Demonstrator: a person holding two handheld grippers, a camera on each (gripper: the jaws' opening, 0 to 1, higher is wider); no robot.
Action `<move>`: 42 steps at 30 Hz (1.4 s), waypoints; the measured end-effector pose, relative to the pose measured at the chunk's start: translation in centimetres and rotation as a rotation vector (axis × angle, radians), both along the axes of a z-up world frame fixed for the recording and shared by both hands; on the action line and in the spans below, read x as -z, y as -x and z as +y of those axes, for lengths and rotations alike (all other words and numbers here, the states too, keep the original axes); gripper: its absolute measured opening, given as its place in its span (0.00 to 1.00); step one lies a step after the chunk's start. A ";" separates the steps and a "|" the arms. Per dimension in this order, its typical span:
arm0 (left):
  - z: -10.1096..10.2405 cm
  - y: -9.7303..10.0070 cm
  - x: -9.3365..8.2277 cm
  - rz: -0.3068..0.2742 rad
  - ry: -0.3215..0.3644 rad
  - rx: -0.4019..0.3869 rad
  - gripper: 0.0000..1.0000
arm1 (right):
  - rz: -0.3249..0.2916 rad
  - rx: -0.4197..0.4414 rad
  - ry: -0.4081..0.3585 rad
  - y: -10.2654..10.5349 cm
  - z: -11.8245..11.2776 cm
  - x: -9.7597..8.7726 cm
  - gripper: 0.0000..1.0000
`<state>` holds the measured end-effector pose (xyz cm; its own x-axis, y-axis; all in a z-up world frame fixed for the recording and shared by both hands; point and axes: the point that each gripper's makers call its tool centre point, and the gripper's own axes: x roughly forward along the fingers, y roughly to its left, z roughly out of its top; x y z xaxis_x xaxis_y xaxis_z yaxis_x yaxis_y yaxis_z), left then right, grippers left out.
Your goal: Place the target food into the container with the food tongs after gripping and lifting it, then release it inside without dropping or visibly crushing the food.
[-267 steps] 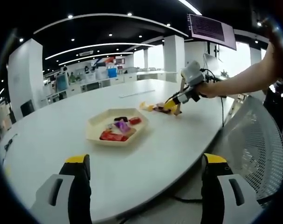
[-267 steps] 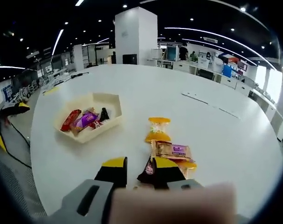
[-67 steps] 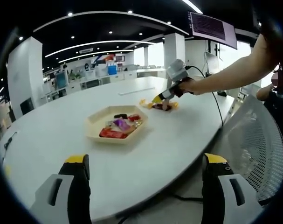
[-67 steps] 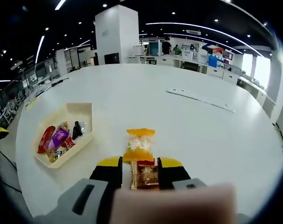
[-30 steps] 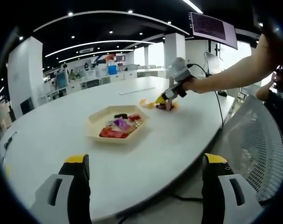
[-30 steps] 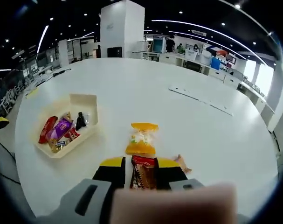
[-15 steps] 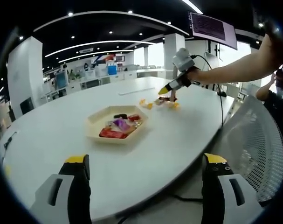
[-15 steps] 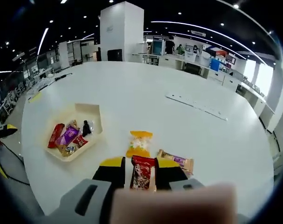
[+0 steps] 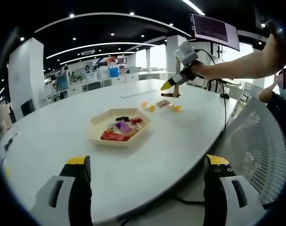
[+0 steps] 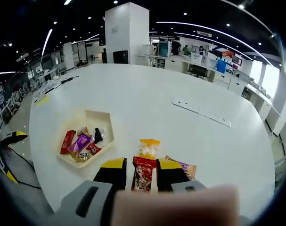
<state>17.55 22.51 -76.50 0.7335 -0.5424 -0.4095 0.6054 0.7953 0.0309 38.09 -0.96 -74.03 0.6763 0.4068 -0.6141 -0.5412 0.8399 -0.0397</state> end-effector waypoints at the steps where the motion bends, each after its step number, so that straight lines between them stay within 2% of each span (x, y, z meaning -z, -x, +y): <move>1: 0.0 0.0 0.0 -0.001 0.000 0.000 0.97 | -0.001 -0.002 0.001 0.0 0.1 -0.1 0.24; 15: 0.0 0.0 -0.1 -0.008 0.006 0.001 0.96 | -0.006 -0.025 -0.015 0.4 1.4 -3.1 0.24; 26: 0.0 0.0 -0.2 -0.012 0.010 -0.001 0.96 | -0.002 -0.047 -0.022 0.7 3.2 -4.2 0.24; 33: 0.0 0.1 -0.3 -0.015 0.014 -0.003 0.96 | 0.003 -0.086 -0.031 0.5 6.1 -4.1 0.24; 42: -0.1 0.2 -0.4 -0.016 0.025 0.002 0.96 | 0.011 -0.173 -0.062 0.2 12.1 -4.2 0.24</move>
<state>17.38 22.37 -76.13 0.7385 -0.5540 -0.3843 0.6067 0.7947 0.0205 37.89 11.16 -69.84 0.5865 0.5538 -0.5910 -0.6778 0.7351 0.0162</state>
